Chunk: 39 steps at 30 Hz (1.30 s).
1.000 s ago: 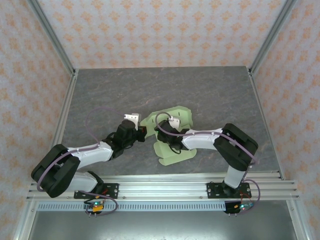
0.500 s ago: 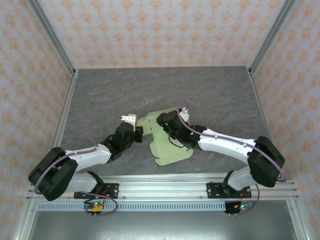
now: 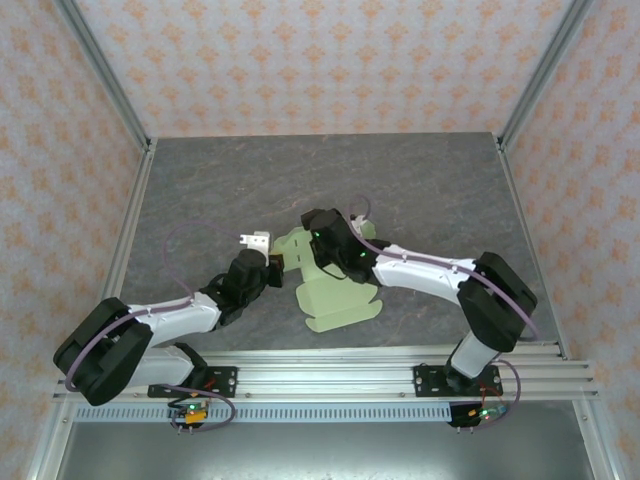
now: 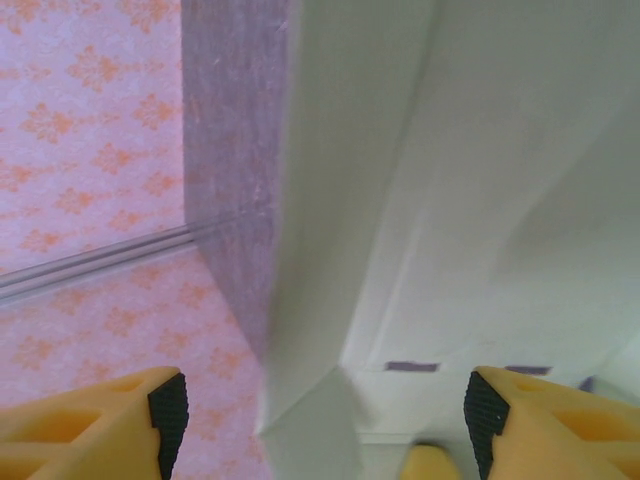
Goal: Fold the paper box
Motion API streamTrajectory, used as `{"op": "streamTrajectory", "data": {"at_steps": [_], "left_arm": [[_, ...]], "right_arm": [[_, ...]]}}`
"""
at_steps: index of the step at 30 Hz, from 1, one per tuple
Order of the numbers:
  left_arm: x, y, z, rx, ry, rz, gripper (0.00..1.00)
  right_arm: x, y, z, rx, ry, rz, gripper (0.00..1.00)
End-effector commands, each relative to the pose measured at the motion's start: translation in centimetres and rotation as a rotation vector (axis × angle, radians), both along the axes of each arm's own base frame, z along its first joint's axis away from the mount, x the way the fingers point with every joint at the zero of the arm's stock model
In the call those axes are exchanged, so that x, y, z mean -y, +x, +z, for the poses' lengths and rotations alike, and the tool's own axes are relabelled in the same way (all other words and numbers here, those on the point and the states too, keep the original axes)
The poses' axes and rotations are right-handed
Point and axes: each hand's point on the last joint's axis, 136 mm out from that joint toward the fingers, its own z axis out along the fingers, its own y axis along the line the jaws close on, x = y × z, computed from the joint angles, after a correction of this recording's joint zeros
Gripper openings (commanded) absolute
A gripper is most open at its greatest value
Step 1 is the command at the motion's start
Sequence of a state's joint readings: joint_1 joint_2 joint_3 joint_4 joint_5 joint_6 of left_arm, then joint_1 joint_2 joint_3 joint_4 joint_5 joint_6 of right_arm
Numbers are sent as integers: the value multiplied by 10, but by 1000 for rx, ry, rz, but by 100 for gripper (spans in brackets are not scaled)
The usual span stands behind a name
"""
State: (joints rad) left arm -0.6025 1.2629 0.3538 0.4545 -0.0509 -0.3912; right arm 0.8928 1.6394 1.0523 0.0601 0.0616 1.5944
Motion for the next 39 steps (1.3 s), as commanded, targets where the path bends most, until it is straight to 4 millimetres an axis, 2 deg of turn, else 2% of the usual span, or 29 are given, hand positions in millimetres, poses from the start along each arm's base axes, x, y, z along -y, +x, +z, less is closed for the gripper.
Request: {"op": "streamTrajectory", "data": {"at_steps": [1,5,8,12,14,16,19,22,27,29,31,35,39], "left_arm": [[-6,2,10,53,3,33,3],[-9,2,11,57,15,42,3],[-12,1,12,61,6,55,2],[-13,1,13,61,18,57,3],[-13,1,13,57,15,61,7],[-13,-1,14,56,-4,61,21],[-10,-5,20,63,-23,36,37],[-11,-12,32,83,-50,22,45],[-28,-31,40,97,-103,55,59],[-36,-39,42,95,-128,82,70],[-43,-44,45,114,-137,98,87],[-67,-39,48,147,-71,216,88],[-66,-32,45,149,3,207,86]], "right_arm": [[1,8,-2,-35,-2,-29,74],[9,19,-15,-70,-35,-44,70],[13,27,-27,-85,-17,-41,49],[17,31,-28,-75,-1,-27,20],[15,31,-26,-51,18,-17,12],[9,33,-21,-25,24,11,11],[0,37,-14,25,43,51,10],[-8,43,-12,75,87,84,10],[-7,45,-14,124,107,127,10],[-5,43,-16,138,97,137,10],[-5,43,-18,157,110,144,10],[-8,42,-12,260,219,159,10],[-9,34,-21,275,240,200,10]]}}
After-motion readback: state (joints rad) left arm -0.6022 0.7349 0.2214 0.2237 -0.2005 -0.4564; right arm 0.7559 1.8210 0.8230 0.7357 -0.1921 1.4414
